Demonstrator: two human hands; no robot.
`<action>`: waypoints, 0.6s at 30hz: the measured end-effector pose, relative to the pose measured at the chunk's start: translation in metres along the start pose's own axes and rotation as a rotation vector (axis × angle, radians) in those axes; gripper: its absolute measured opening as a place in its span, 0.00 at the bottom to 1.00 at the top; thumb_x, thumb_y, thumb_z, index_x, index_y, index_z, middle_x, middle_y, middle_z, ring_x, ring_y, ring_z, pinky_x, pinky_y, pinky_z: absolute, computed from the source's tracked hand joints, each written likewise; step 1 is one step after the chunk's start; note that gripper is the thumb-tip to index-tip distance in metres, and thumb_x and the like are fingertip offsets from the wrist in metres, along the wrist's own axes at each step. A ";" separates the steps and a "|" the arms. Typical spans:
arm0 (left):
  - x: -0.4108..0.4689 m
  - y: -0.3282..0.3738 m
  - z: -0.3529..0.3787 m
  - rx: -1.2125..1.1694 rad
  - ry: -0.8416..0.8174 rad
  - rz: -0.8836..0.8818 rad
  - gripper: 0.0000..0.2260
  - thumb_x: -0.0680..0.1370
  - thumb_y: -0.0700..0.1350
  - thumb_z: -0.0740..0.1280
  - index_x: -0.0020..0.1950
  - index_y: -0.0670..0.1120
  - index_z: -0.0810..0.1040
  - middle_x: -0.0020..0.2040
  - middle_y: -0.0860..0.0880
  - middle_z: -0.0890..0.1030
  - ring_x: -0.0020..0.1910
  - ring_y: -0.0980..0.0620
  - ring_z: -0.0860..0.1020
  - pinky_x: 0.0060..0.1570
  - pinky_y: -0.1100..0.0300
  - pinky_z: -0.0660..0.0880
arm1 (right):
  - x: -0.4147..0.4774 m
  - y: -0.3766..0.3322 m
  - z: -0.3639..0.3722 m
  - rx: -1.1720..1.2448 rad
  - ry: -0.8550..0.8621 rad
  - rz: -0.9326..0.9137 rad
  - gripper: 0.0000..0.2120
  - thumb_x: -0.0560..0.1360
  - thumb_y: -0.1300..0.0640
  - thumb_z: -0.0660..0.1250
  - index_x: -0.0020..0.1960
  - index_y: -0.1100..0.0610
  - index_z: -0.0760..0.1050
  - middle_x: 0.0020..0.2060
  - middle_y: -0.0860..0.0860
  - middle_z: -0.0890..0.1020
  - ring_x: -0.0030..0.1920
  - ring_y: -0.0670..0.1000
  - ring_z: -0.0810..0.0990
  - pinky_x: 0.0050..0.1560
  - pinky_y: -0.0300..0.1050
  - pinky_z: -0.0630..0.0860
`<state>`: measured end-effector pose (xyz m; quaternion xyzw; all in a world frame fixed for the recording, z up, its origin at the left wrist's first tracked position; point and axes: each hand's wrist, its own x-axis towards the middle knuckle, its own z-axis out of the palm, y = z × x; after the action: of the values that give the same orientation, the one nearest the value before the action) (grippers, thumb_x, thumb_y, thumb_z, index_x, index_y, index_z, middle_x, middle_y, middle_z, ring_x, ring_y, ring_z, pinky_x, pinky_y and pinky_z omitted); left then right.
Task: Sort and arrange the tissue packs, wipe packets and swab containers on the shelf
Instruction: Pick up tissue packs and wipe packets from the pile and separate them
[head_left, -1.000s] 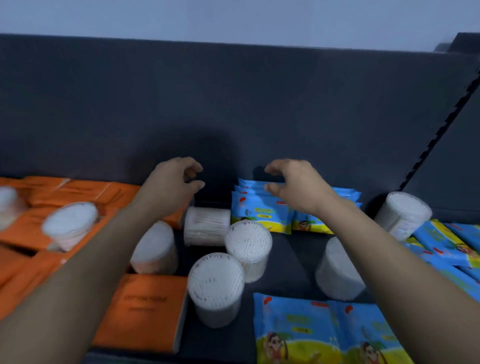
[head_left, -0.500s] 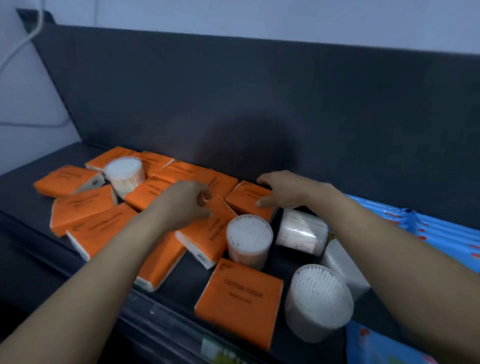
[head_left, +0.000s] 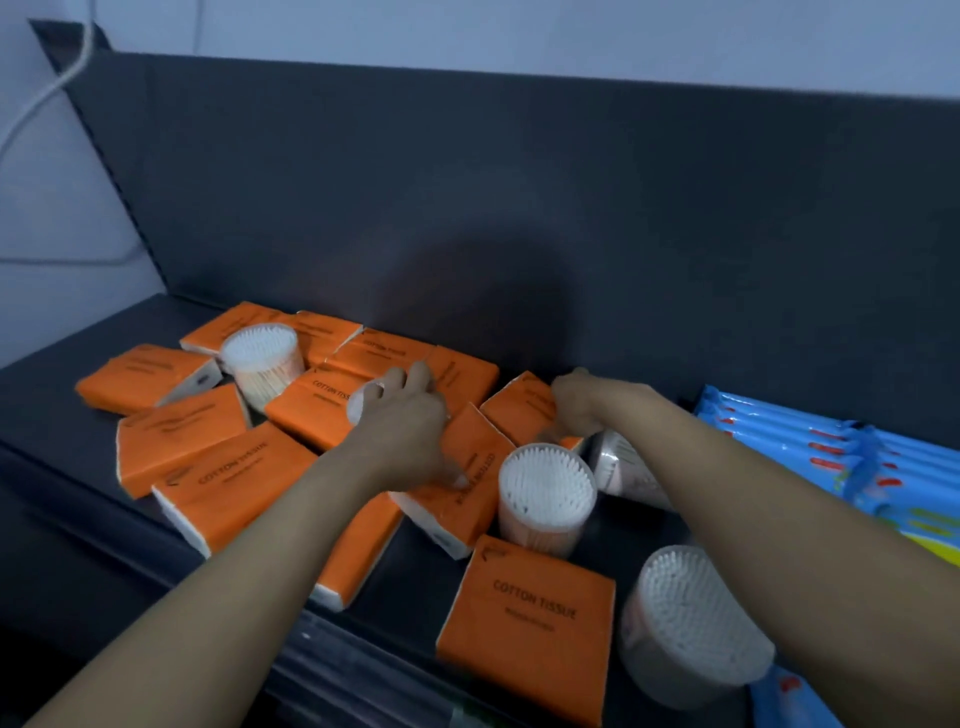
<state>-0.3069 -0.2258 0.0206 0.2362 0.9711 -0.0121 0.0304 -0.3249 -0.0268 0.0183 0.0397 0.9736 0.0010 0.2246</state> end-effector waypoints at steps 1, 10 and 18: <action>0.001 0.000 0.000 -0.031 0.010 0.009 0.27 0.65 0.61 0.73 0.56 0.46 0.76 0.61 0.49 0.64 0.60 0.47 0.62 0.60 0.53 0.61 | -0.002 0.001 0.000 0.015 -0.007 -0.007 0.31 0.74 0.40 0.64 0.66 0.62 0.66 0.63 0.57 0.71 0.57 0.56 0.74 0.56 0.48 0.72; 0.005 0.000 -0.013 -0.341 0.108 0.101 0.08 0.71 0.47 0.69 0.44 0.52 0.70 0.41 0.54 0.72 0.54 0.50 0.71 0.48 0.60 0.61 | -0.006 0.013 -0.004 0.518 0.278 -0.019 0.32 0.66 0.58 0.76 0.65 0.60 0.67 0.57 0.54 0.73 0.54 0.52 0.73 0.49 0.42 0.70; 0.019 0.028 -0.057 -0.871 0.498 0.053 0.14 0.72 0.41 0.69 0.51 0.46 0.66 0.41 0.52 0.72 0.36 0.55 0.70 0.31 0.76 0.66 | -0.061 0.060 -0.023 0.846 0.698 0.031 0.16 0.67 0.57 0.74 0.52 0.57 0.73 0.43 0.52 0.78 0.43 0.51 0.76 0.39 0.40 0.72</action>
<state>-0.3139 -0.1905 0.0762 0.2221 0.8573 0.4521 -0.1062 -0.2757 0.0290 0.0667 0.1380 0.9051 -0.3741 -0.1473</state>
